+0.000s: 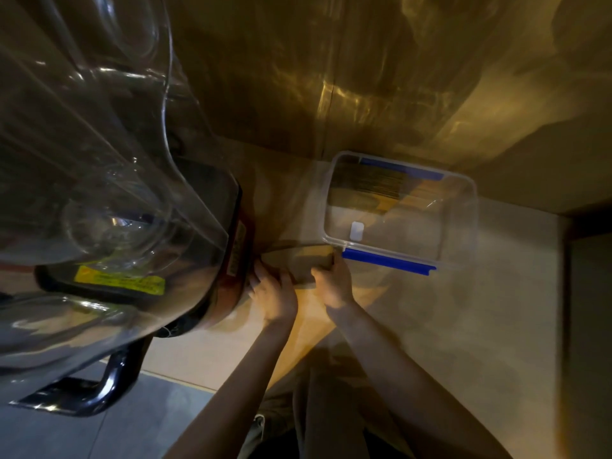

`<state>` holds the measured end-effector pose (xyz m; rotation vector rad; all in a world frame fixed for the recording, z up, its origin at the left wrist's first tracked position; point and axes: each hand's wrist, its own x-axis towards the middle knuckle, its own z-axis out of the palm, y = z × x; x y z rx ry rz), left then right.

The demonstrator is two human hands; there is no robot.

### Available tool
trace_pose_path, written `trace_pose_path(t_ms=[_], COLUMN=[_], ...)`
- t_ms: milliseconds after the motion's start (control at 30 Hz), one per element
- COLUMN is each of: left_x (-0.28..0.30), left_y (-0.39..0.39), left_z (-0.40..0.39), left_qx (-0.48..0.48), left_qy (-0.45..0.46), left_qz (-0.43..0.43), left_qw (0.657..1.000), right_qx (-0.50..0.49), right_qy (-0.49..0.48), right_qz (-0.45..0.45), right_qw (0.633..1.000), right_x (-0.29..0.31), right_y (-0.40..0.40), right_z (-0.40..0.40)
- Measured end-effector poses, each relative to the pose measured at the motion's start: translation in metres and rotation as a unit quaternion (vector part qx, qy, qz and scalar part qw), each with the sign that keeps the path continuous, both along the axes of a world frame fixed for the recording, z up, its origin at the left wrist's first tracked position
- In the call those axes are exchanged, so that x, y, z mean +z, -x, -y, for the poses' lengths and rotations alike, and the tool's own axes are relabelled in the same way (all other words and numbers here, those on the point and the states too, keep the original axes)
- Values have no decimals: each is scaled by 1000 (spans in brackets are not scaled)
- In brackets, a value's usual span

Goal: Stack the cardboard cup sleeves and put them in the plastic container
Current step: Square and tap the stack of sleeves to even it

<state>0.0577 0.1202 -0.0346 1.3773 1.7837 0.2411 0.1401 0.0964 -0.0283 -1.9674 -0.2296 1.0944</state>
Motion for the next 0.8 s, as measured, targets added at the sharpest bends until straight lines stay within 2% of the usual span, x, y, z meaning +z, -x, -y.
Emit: trace_pose_path(t_ms=[100, 300, 533, 700, 800], left_x=[1, 3, 4, 5, 6], left_y=[4, 10, 27, 43, 41], left_z=[-2, 8, 48, 73, 87], left_qx=[1, -30, -69, -160, -237], left_qy=[17, 44, 66, 59, 31], left_qz=[10, 24, 118, 141, 145], left_qw=[1000, 998, 988, 975, 960], right_qx=[-35, 23, 99, 95, 104], right_qy=[-5, -16, -60, -78, -55], right_qz=[-74, -156, -81, -24, -8], right_qw=[997, 987, 990, 992, 993], right_x=[4, 8, 18, 17, 16], right_y=[-2, -22, -25, -22, -21], right_z=[2, 31, 86, 135, 167])
